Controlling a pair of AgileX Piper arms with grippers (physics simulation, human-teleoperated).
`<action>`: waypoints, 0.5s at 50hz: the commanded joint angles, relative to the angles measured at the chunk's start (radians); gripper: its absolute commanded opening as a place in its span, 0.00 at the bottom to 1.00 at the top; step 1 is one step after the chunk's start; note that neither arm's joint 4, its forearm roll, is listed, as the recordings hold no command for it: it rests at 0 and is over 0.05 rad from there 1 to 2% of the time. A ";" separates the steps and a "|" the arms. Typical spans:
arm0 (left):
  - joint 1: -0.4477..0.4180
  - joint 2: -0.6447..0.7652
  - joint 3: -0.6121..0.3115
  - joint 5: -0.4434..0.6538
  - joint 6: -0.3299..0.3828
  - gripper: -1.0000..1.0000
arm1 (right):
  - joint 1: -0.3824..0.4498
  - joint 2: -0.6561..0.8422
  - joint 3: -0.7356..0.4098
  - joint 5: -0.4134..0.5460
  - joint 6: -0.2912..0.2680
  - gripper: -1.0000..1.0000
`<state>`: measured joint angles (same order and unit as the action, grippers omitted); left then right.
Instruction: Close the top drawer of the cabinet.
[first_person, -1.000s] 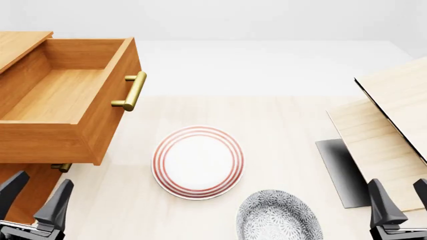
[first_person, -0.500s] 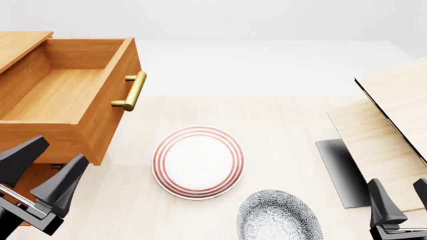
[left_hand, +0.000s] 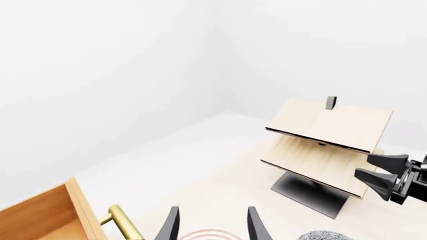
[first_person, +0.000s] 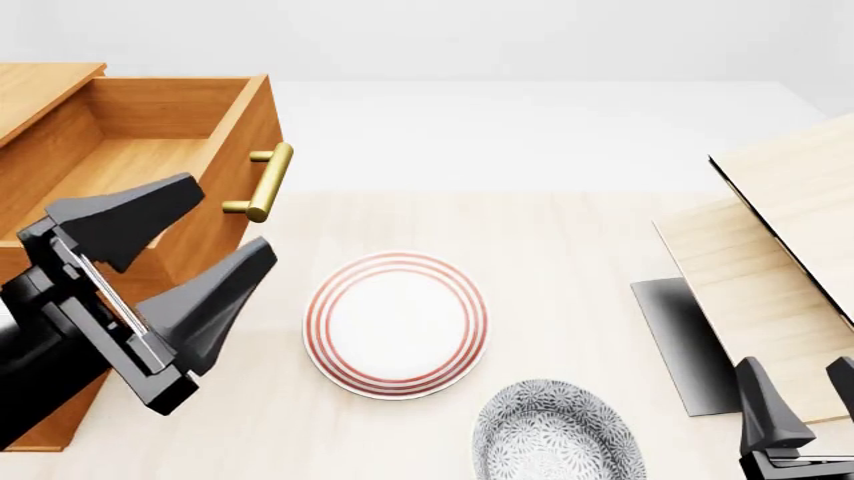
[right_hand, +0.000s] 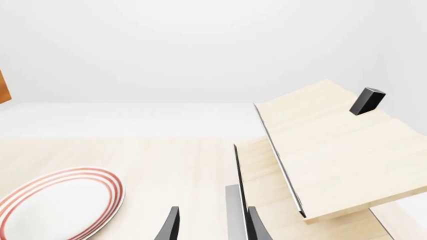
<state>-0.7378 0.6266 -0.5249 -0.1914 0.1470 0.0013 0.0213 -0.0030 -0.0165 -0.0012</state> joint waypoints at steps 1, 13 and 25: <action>-0.137 0.159 -0.123 -0.073 0.060 1.00 | 0.000 0.002 0.000 -0.002 0.000 1.00; -0.202 0.344 -0.291 -0.091 0.132 1.00 | 0.000 0.002 0.000 -0.001 0.000 1.00; -0.177 0.493 -0.442 -0.054 0.132 1.00 | 0.000 0.001 0.000 -0.001 0.000 1.00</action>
<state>-0.9147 0.9866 -0.8482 -0.2581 0.2632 0.0012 0.0226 -0.0033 -0.0175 -0.0013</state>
